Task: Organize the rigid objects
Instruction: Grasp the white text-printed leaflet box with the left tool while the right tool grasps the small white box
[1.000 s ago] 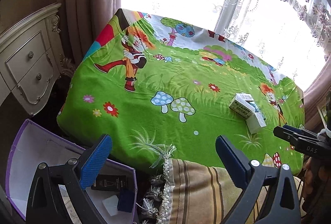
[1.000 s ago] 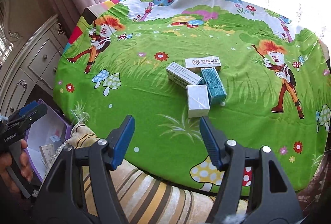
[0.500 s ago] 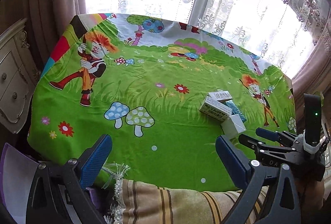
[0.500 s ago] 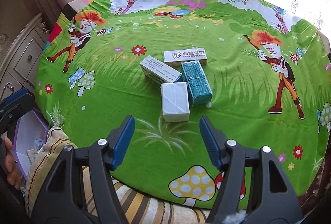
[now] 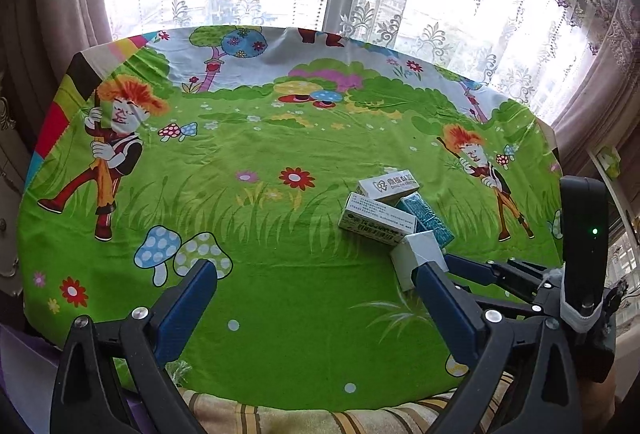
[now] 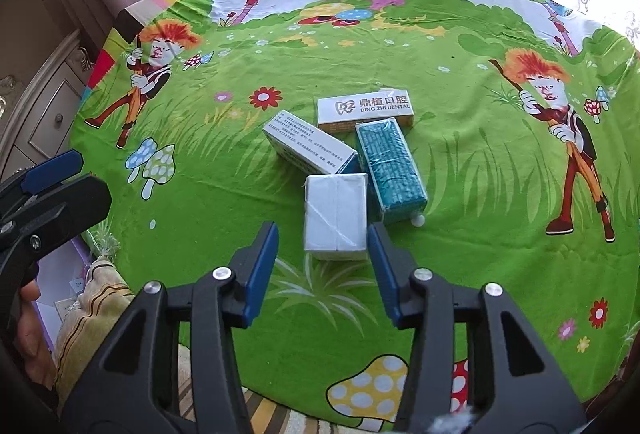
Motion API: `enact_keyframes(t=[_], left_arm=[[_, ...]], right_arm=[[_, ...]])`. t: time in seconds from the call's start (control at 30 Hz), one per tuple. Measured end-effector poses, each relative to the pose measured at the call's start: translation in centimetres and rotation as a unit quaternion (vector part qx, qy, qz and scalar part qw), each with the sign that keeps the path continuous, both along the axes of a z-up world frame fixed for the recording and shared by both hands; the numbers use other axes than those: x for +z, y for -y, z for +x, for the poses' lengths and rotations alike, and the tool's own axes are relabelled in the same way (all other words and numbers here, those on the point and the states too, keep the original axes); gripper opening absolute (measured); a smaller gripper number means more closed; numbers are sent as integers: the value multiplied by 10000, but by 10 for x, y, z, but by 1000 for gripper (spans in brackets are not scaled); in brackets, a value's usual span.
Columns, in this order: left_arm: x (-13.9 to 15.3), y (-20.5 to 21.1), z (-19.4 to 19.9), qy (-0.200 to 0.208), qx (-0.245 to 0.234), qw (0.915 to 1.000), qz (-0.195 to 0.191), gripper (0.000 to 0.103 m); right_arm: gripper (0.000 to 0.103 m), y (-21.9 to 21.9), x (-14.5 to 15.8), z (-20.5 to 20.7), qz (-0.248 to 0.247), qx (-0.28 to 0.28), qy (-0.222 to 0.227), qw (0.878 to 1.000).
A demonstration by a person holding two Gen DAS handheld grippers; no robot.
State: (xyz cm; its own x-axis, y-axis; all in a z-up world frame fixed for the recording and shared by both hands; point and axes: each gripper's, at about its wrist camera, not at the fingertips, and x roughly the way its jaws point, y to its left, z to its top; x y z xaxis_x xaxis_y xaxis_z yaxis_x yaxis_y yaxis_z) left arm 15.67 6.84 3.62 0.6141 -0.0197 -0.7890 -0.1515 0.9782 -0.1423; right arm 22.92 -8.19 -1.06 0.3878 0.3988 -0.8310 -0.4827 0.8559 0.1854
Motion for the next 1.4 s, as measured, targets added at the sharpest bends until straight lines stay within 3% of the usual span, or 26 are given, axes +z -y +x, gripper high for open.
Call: enact_keyframes(t=[0.03, 0.43, 0.7, 0.97, 1.03, 1.1, 1.4], left_arm=[[-1, 4, 3, 0, -47, 10000, 23, 101], [-19, 35, 50, -97, -597, 9982, 36, 101], [-46, 61, 81, -449, -1076, 9919, 494, 101], [-65, 65, 102, -671, -1128, 9890, 678, 101], [-68, 66, 104, -688, -1182, 9884, 657, 99], [-71, 66, 105, -717, -1229, 9877, 643, 78], [-61, 61, 94, -518, -1151, 9904, 556, 76]], right_arm=[[38, 1, -1, 1, 32, 4, -18, 10000], [38, 31, 15, -13, 159, -345, 367, 9986], [38, 54, 15, -12, 327, -613, 394, 9968], [38, 65, 14, -11, 473, -702, 370, 9957], [38, 66, 13, -11, 485, -711, 359, 9956], [38, 66, 13, -10, 501, -707, 350, 9956], [38, 64, 12, -11, 488, -686, 331, 9959]])
